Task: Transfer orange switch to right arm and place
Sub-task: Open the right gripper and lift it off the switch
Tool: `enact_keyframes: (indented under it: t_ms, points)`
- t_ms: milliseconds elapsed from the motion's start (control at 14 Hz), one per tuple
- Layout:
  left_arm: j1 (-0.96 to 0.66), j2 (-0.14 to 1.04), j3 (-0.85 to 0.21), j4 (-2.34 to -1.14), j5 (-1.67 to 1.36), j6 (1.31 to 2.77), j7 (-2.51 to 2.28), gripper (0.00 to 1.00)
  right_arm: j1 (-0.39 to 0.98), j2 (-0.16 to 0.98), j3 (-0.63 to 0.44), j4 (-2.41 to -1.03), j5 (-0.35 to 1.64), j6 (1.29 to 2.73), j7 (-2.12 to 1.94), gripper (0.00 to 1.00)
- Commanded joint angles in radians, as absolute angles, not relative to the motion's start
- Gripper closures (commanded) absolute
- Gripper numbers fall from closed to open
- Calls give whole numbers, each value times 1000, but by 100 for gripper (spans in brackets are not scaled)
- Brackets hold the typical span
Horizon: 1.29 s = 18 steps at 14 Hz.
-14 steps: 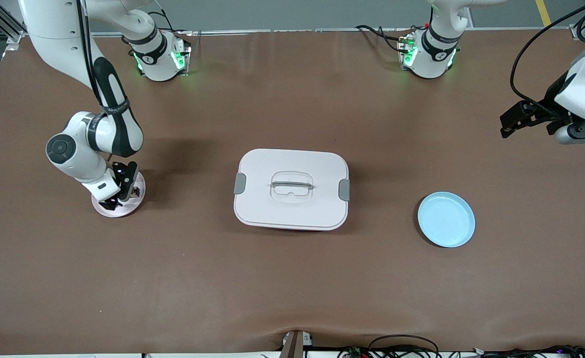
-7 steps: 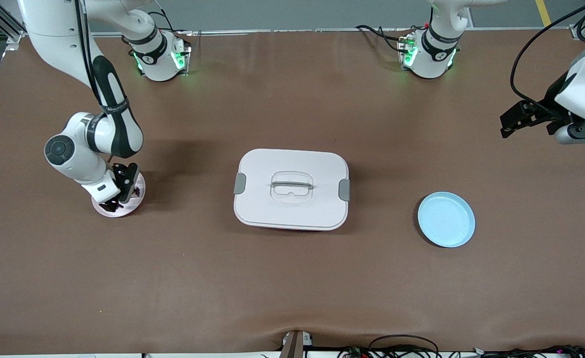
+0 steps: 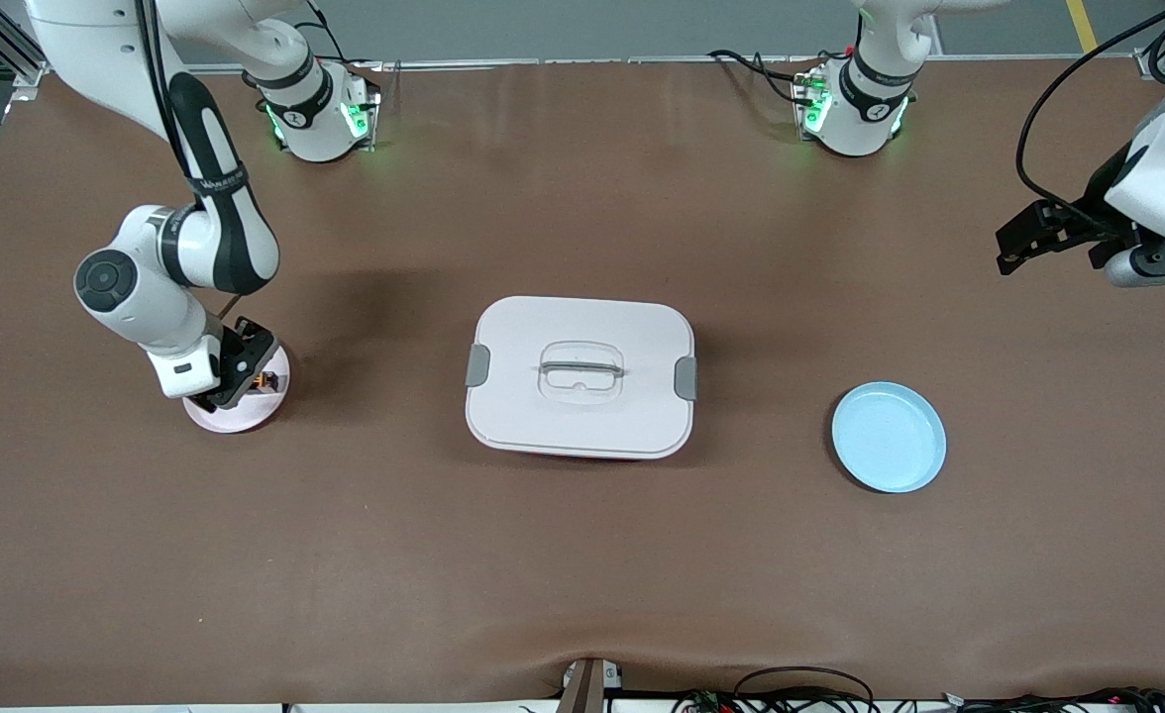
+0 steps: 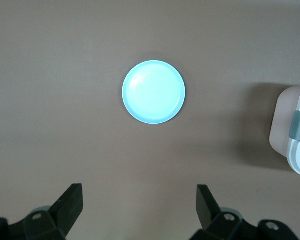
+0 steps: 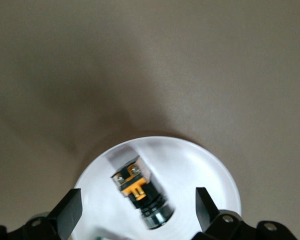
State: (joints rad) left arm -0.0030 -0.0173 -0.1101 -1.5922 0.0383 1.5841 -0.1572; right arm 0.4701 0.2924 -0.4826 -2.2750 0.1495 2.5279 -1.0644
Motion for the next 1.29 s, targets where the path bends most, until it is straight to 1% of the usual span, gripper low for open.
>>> enact_keyframes:
  t_ms: [0,143,286,500,571,643,929,1071,1143,1214]
  points:
    - [-3,-25,-110,-1591,35,1586,-140,0,472,204,-480,-2327,98,2491,-706,0]
    - [-3,-25,-110,-1592,35,1586,-140,0,471,167,-480,-2341,34,2471,-451,0]
    - [-3,-25,-110,-1592,35,1586,-140,0,472,143,-480,-2341,28,2433,-318,0]
    - [-3,-23,-110,-1592,35,1586,-140,0,472,71,-480,-2341,-12,2421,-105,0]
    - [-3,-21,-110,-1592,35,1586,-140,0,472,51,-480,-2341,-12,2395,-47,0]
    - [-3,-21,-110,-1594,35,1586,-140,0,472,38,-480,-2341,-12,2366,-13,0]
    - [-3,-20,-110,-1592,35,1586,-140,0,471,-40,-482,-2336,-12,2352,0,0]
    - [-3,-20,-110,-1592,35,1586,-140,0,471,-48,-483,-2309,-12,2347,2,0]
    - [-3,-20,-110,-1592,35,1586,-140,0,471,-46,-483,-2278,-11,2323,-6,0]
    - [-3,-20,-110,-1592,35,1586,-140,0,471,-41,-483,-2222,-9,2245,-6,0]
